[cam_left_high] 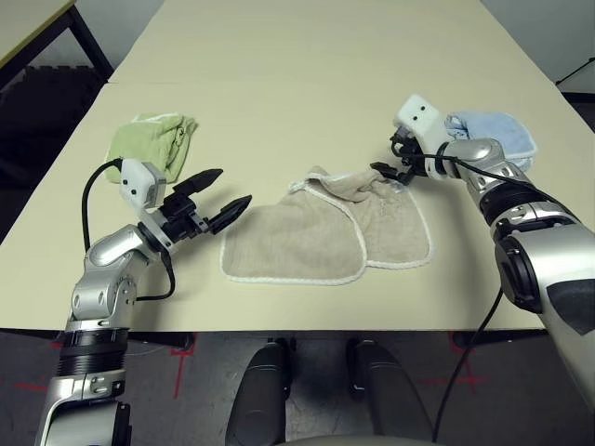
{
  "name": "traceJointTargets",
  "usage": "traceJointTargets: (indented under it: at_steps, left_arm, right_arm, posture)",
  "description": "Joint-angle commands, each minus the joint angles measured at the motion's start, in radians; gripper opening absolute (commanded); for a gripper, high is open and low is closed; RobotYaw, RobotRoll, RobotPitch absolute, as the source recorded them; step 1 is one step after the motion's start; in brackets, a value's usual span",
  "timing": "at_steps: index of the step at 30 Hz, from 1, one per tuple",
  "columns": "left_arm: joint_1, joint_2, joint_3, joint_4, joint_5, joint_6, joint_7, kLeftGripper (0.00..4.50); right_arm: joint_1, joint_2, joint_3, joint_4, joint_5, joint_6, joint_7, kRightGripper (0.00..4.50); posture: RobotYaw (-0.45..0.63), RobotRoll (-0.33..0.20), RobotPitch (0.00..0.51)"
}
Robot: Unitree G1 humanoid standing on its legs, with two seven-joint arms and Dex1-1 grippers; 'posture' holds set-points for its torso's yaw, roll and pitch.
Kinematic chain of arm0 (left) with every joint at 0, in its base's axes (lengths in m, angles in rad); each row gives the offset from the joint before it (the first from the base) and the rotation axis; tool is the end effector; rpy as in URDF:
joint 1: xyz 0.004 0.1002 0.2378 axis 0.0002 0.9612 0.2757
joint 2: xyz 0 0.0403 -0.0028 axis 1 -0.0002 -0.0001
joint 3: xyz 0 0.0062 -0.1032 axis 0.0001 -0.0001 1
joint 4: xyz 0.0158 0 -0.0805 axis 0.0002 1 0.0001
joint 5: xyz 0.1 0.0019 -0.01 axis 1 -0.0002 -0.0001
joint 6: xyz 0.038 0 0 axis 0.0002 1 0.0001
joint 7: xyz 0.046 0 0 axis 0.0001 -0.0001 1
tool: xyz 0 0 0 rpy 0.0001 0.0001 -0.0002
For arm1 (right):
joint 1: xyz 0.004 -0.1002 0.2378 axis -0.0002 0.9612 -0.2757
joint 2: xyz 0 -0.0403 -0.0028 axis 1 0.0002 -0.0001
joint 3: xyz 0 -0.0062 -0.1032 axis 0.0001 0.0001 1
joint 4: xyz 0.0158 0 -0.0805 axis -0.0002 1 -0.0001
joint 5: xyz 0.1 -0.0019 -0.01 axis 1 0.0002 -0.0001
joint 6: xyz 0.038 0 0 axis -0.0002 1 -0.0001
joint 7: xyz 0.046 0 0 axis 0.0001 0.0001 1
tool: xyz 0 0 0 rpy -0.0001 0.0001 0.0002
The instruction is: Fold the towel and set it aside.
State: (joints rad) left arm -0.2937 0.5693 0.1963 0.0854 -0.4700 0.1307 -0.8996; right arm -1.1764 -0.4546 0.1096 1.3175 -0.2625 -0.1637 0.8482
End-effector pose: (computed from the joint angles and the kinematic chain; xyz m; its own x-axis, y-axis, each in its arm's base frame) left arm 0.2494 0.2753 0.1403 0.7224 -0.6865 0.0833 0.6698 0.7245 0.1628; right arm 0.3684 -0.2213 0.1810 0.7139 0.5221 -0.4667 -0.6999 0.5528 -0.4522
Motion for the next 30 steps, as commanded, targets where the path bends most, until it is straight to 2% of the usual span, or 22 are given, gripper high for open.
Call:
traceJointTargets:
  at_steps: [1,14,21,30]
  left_arm:
    - [0.002,-0.004,-0.009,-0.005,0.007,0.004,0.001,4.47]
    - [-0.011,-0.025,-0.018,0.010,0.017,-0.007,0.007,4.47]
    - [-0.010,-0.034,-0.022,0.017,0.020,-0.017,0.009,4.47]
    - [-0.001,-0.043,-0.025,0.007,0.025,-0.021,0.014,4.47]
  right_arm:
    - [0.027,-0.032,0.034,0.008,-0.033,-0.029,0.038,4.50]
    - [0.021,-0.031,-0.125,-0.012,0.157,-0.034,0.238,4.50]
    - [0.020,-0.070,-0.066,-0.012,0.105,-0.007,0.370,4.50]
    - [0.013,-0.085,0.007,-0.010,0.031,-0.006,0.329,4.50]
  posture:
    - [0.05,0.000,0.203]
    - [0.04,0.000,0.195]
    - [0.04,0.000,0.193]
    - [0.05,0.000,0.191]
